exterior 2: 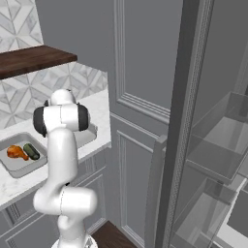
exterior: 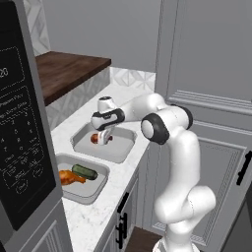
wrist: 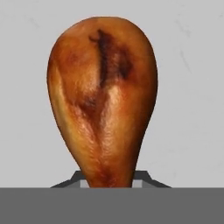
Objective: Place one cucumber and one chicken drumstick in each tupperware on the nearby counter, to pack two identical lunches.
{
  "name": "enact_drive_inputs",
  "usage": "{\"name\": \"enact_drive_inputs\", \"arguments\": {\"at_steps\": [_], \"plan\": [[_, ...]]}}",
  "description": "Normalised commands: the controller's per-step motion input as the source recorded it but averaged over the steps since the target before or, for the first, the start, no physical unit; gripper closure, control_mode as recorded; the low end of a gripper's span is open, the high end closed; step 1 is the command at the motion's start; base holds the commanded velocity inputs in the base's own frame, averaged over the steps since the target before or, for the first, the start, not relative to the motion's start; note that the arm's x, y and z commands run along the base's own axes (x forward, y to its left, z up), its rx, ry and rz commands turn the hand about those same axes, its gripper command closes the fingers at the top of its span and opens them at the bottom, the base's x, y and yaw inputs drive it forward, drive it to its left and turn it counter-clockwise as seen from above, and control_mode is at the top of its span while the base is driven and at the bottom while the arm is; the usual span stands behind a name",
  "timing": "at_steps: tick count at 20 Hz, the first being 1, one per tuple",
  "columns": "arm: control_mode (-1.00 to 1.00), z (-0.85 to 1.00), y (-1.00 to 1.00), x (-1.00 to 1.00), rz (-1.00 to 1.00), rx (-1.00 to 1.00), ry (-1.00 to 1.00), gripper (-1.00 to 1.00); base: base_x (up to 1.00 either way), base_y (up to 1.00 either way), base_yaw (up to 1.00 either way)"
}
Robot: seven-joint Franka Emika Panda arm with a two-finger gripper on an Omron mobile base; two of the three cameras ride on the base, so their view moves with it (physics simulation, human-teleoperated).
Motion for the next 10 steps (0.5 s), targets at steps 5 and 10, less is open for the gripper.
{"name": "enact_drive_inputs", "arguments": {"at_steps": [5,10], "plan": [[-1.00,0.17,0.00,0.00,0.00,-0.03,-0.01,-1.00,0.00,0.00,0.00],[-1.00,0.28,0.00,-0.07,0.00,-0.01,-0.07,-1.00,0.00,0.00,0.00]]}}
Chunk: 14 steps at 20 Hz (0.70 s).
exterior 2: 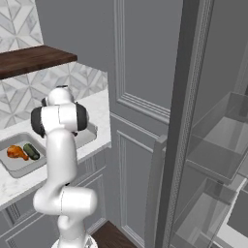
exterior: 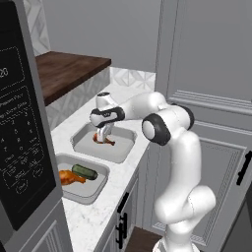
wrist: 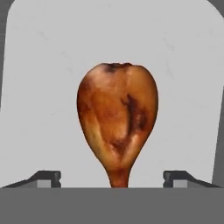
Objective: Place one cucumber and one chicken drumstick in each tupperware on the nearby counter, to pack two identical lunches.
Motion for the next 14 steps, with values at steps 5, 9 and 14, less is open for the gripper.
{"name": "enact_drive_inputs", "arguments": {"at_steps": [5,9,14], "plan": [[-1.00,0.59,-0.29,-0.71,-0.11,0.00,-0.14,-1.00,0.00,0.00,0.00],[-1.00,0.36,-0.40,-0.94,-0.17,0.00,-0.15,-1.00,0.00,0.00,0.00],[-1.00,0.37,-0.42,-0.88,-0.17,0.00,-0.13,-1.00,0.00,0.00,0.00]]}}
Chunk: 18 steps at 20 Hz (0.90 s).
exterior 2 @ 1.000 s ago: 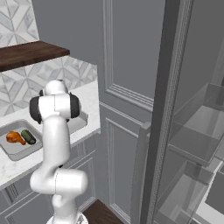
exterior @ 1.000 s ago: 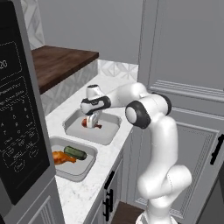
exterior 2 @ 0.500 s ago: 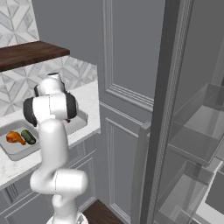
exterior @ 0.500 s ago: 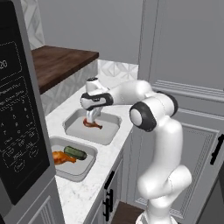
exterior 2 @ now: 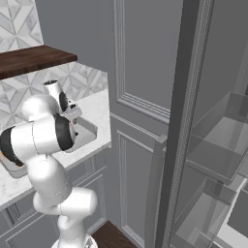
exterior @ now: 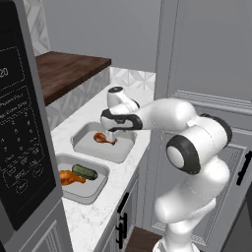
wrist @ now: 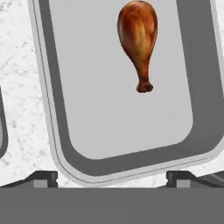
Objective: Place one cucumber and one chicken drumstick in each tupperware on the nearby counter, to pack two identical lunches.
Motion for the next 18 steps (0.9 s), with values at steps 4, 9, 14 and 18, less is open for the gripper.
{"name": "enact_drive_inputs", "arguments": {"at_steps": [4,9,14,18], "plan": [[-1.00,0.67,-0.25,-0.62,-0.19,0.01,-0.14,-1.00,0.00,0.00,0.00],[-1.00,0.74,-0.20,-0.72,-0.20,0.06,-0.13,-1.00,0.00,0.00,0.00],[-1.00,0.99,-0.38,-0.81,-0.21,0.10,-0.15,-1.00,0.00,0.00,0.00],[-1.00,0.65,-0.61,-0.99,-0.23,0.16,-0.06,-1.00,0.00,0.00,0.00]]}}
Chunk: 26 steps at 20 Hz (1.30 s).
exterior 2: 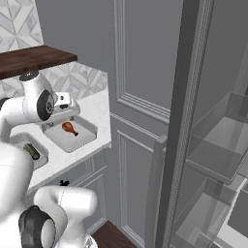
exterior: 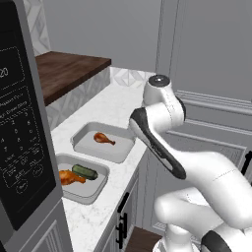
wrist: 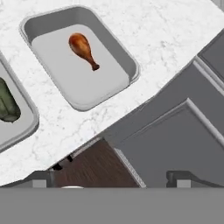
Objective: Place one cucumber and one chicken drumstick in each tupperware on the nearby counter, to pack two identical lunches.
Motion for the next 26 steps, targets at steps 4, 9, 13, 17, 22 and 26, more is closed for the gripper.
{"name": "enact_drive_inputs", "arguments": {"at_steps": [4,9,13,17,22,26], "plan": [[-1.00,0.06,-0.65,-1.00,-0.23,0.17,0.00,-1.00,0.00,0.00,0.00],[-1.00,0.00,-0.39,-1.00,-0.18,0.16,0.00,-1.00,0.00,0.00,0.00],[-1.00,0.05,-0.24,-1.00,-0.19,0.14,0.01,-1.00,0.00,0.00,0.00],[-1.00,0.68,-0.02,-1.00,-0.07,0.04,-0.05,-1.00,0.00,0.00,0.00],[-1.00,0.38,0.00,-0.58,-0.03,0.00,-0.02,-1.00,0.00,0.00,0.00],[-1.00,0.00,0.00,0.00,0.00,0.00,0.00,-1.00,0.00,0.00,0.00]]}}
